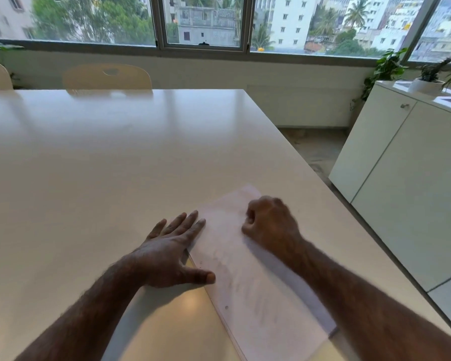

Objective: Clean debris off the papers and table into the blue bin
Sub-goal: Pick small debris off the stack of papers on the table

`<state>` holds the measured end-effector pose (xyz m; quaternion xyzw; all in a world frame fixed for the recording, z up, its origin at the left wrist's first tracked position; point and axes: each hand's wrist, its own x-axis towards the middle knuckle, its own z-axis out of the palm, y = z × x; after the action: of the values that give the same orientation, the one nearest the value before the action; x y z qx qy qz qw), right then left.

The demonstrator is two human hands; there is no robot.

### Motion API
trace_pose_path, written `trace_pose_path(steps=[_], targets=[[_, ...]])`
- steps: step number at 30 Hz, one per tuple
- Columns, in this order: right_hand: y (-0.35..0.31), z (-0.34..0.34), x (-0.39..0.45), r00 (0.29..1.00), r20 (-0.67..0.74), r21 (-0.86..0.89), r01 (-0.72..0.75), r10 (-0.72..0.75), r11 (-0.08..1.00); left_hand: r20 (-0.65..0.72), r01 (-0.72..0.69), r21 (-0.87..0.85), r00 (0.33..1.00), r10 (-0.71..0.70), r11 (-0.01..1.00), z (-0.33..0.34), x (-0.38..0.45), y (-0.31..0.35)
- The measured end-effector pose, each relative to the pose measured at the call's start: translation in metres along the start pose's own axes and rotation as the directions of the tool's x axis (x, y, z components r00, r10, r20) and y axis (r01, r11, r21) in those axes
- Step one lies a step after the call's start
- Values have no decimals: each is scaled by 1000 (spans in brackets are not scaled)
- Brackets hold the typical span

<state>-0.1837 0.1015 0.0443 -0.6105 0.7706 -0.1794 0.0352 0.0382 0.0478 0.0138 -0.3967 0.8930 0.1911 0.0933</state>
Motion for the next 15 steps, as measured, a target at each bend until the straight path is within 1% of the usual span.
trace_pose_path(steps=[1,2,3,4,5,6,7,8,9,10,11,12,13,14,15], targets=[[-16,3,-11,989,89,103,107,-117,989,0,0,-2,1000,0,1000,-1,0,0],[-31,4,-24,952,206,215,182,-227,959,1,-1,-1,1000,1,1000,-1,0,0],[-38,6,-32,908,297,267,216,-293,939,2,-3,-1,1000,3,1000,-2,1,0],[-35,6,-29,905,309,254,218,-293,942,-1,-5,-2,1000,5,1000,-2,1,0],[-24,6,-18,943,244,198,181,-228,963,-1,-6,-4,1000,6,1000,-1,2,0],[-9,4,-5,980,157,115,104,-122,988,-6,-4,-7,1000,4,1000,-1,3,-1],[5,1,6,997,81,8,14,-14,1000,-10,-4,-16,1000,4,1000,0,2,-1],[18,0,13,997,30,-69,-73,75,995,-17,-6,-32,1000,5,999,2,2,-2],[25,-4,15,992,18,-78,-127,128,989,-33,-12,-51,999,11,999,1,0,0],[29,-4,16,984,51,-31,-166,168,986,-56,-15,-73,998,11,997,2,-2,0],[27,-6,15,978,92,88,-196,188,977,-82,-15,-108,997,6,994,1,-3,1],[22,-5,12,970,142,265,-228,196,937,-101,-9,-155,995,-7,988,0,-4,2],[15,-6,8,958,214,469,-272,191,840,-114,-2,-199,993,-21,980,-3,-5,3],[7,-6,3,939,294,642,-334,181,690,-117,-1,-251,993,-30,968,-3,-4,2],[-2,-8,-4,911,381,763,-406,157,503,-120,-12,-343,992,-31,939,-4,-4,2]])
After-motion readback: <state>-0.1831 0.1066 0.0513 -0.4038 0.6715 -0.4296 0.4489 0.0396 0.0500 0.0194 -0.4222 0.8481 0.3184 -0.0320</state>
